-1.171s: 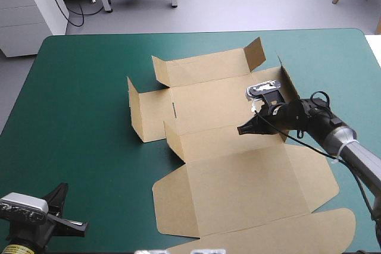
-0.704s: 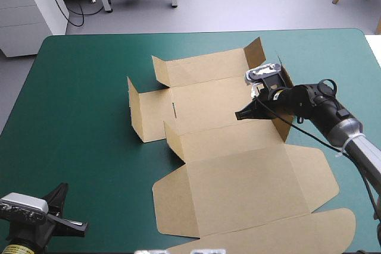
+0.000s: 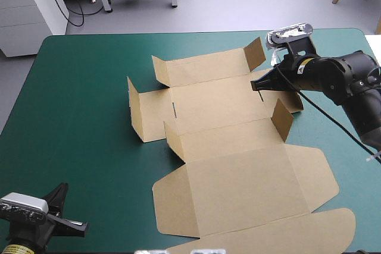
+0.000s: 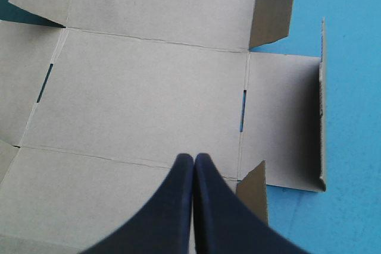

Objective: Fold the box

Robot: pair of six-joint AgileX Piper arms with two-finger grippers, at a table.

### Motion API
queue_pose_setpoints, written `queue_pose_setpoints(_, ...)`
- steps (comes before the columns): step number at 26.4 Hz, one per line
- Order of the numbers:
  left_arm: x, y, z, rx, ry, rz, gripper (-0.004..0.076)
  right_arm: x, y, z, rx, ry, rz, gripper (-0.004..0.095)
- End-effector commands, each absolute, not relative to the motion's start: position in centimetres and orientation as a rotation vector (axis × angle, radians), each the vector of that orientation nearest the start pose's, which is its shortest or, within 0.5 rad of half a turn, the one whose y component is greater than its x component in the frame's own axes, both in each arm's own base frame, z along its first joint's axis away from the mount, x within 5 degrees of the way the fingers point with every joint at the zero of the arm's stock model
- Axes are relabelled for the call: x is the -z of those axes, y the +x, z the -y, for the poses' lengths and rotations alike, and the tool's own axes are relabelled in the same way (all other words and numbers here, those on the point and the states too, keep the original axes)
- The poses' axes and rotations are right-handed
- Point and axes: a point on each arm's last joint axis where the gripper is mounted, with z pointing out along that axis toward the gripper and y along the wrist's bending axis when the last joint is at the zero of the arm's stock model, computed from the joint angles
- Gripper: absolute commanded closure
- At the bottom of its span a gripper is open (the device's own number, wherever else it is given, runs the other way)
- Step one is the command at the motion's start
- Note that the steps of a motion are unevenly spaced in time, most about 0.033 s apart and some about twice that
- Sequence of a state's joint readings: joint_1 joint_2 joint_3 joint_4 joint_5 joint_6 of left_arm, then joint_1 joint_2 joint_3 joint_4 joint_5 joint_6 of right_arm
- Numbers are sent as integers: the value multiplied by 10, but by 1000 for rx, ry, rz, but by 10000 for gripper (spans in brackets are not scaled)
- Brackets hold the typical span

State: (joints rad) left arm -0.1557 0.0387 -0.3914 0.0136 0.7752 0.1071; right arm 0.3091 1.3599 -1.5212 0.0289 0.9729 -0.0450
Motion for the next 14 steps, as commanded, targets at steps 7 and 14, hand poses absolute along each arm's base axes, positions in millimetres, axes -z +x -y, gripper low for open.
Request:
queue_pose_setpoints(7,-283,24,3,26,233,-1807,734,-457,254,-75,-69,-394,-2168,782)
queue_pose_setpoints(14,-283,24,3,26,233,-1807,734,-454,252,-74,-56,-399,-2200,175)
